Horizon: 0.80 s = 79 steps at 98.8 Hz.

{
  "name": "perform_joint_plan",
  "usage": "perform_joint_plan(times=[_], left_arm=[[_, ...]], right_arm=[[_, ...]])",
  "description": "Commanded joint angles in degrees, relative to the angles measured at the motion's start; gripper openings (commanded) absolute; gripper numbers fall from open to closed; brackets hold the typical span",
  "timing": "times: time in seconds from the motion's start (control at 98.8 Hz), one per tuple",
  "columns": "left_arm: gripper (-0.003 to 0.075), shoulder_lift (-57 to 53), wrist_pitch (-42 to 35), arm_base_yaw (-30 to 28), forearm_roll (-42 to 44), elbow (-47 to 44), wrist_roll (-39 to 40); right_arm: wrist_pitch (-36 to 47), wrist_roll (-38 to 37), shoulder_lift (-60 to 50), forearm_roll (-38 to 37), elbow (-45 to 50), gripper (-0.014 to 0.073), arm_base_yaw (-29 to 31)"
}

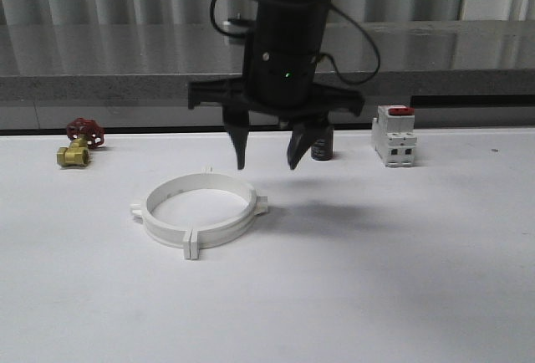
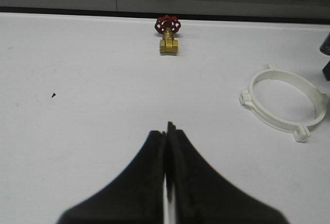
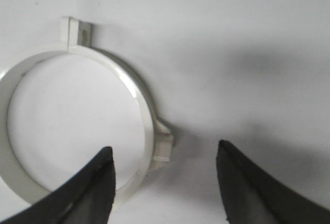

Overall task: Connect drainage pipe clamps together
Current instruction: 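Open the right gripper and lift it away from the ring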

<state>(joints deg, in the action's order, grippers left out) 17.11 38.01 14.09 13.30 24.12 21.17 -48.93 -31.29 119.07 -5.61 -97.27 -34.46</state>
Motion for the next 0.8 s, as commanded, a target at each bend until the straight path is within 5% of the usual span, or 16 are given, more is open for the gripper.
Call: perform_joint_plan(times=[0.0, 0.455, 0.789], left_arm=[[-0.002, 0.5, -4.4, -0.1, 0.5, 1.4, 0.5], [-0.002, 0.5, -4.4, -0.1, 0.5, 1.4, 0.5], [-0.002, 0.5, -4.4, -0.1, 0.5, 1.4, 0.5]], right_arm=[[-1.1, 5.7, -7.2, -0.8, -0.8, 0.0444, 2.4], [-0.8, 21.1, -34.5, -0.8, 18.5, 0.0444, 21.1], [-0.4, 22.9, -56.9, -0.8, 37.6, 0.0444, 32.8]])
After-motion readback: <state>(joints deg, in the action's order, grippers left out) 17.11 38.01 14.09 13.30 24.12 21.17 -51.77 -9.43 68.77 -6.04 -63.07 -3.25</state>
